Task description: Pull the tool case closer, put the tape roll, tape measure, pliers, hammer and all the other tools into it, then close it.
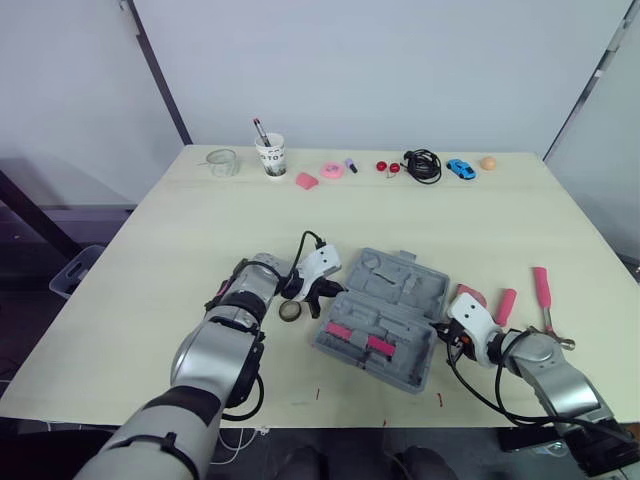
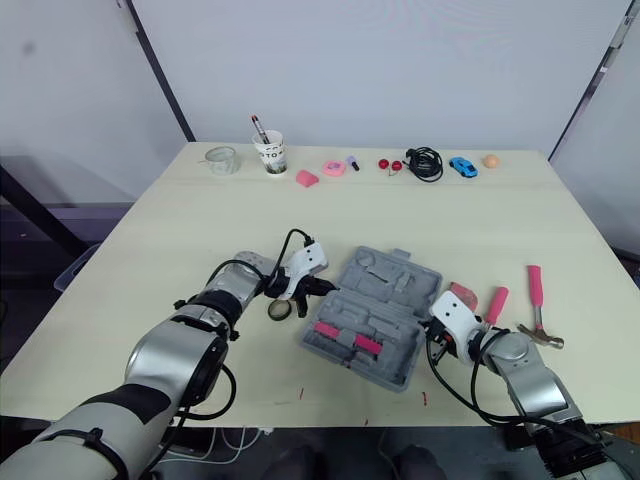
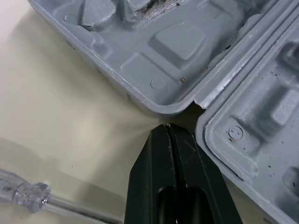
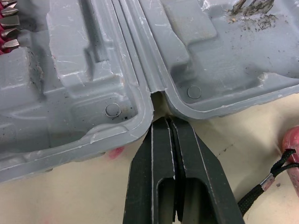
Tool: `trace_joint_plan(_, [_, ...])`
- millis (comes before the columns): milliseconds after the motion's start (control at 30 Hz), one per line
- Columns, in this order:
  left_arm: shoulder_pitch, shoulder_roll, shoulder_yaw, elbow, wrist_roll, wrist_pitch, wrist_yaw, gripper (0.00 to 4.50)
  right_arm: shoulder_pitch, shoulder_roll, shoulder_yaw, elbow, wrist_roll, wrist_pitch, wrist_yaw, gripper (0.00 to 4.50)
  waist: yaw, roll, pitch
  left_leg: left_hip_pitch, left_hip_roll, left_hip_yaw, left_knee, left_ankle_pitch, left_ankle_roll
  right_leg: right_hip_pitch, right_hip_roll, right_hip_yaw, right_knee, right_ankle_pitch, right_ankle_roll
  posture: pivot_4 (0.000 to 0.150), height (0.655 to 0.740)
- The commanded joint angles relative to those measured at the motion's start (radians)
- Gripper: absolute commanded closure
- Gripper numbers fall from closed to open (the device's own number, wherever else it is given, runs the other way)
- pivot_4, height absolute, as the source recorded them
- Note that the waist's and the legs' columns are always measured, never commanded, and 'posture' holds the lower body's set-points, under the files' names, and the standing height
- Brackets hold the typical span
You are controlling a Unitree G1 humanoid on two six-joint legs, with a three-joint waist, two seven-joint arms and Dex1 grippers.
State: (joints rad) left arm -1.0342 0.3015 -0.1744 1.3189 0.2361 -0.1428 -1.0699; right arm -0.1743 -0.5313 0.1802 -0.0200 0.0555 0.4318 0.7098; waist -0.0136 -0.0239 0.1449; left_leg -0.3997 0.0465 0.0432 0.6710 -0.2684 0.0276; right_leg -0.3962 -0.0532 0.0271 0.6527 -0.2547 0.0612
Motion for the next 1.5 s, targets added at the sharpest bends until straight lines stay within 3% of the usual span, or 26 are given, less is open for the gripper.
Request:
trace_joint_plan(33, [-0.015,-0.021,-0.004,0.006,0.008,-0.004,0.0,4.46,-0.02,0.014,-0.003,-0.012,0.004,-0.014,-0.004,4.5,0.0,0.0,0.0,0.0,0.0,0.0,0.0,0.0,0.0,0.0,0.0,0.0,0.0,0.0,0.0,0.15,0.74])
trace_joint_plan(467, [-0.004,-0.026,-0.01,0.002,0.021,-0.001,-0.059,4.46,-0.02,0.018,-0.008,-0.002,0.013,-0.037,0.02,4.5,0.0,0.0,0.0,0.001,0.0,0.0,0.0,0.0,0.0,0.0,0.0,0.0,0.0,0.0,0.0,0.15,0.74])
trace_joint_plan(1000, [0.047,-0.007,-0.086,-0.109,0.041,0.1,-0.306,4.46,-0.024,-0.029,-0.007,0.004,0.037,-0.048,0.134,4.5,0.0,0.0,0.0,0.0,0.0,0.0,0.0,0.0,0.0,0.0,0.0,0.0,0.001,0.0,0.0,0.15,0.74])
trace_joint_plan(1267, [0.1,0.009,-0.115,-0.265,0.033,0.201,-0.344,4.46,-0.015,-0.064,-0.021,0.0,0.045,-0.041,0.175,4.5,0.001,0.0,0.0,0.0,0.0,0.0,0.0,0.0,0.0,0.0,0.0,0.0,0.001,0.0,0.0,0.15,0.74])
trace_joint_plan(1500, [0.23,0.056,-0.146,-0.575,0.007,0.358,-0.404,4.46,0.009,-0.088,-0.021,-0.02,0.054,-0.034,0.2,4.5,0.001,0.0,0.0,0.001,0.0,0.0,0.0,0.0,0.0,0.0,0.0,0.001,0.001,0.0,0.0,0.15,0.74])
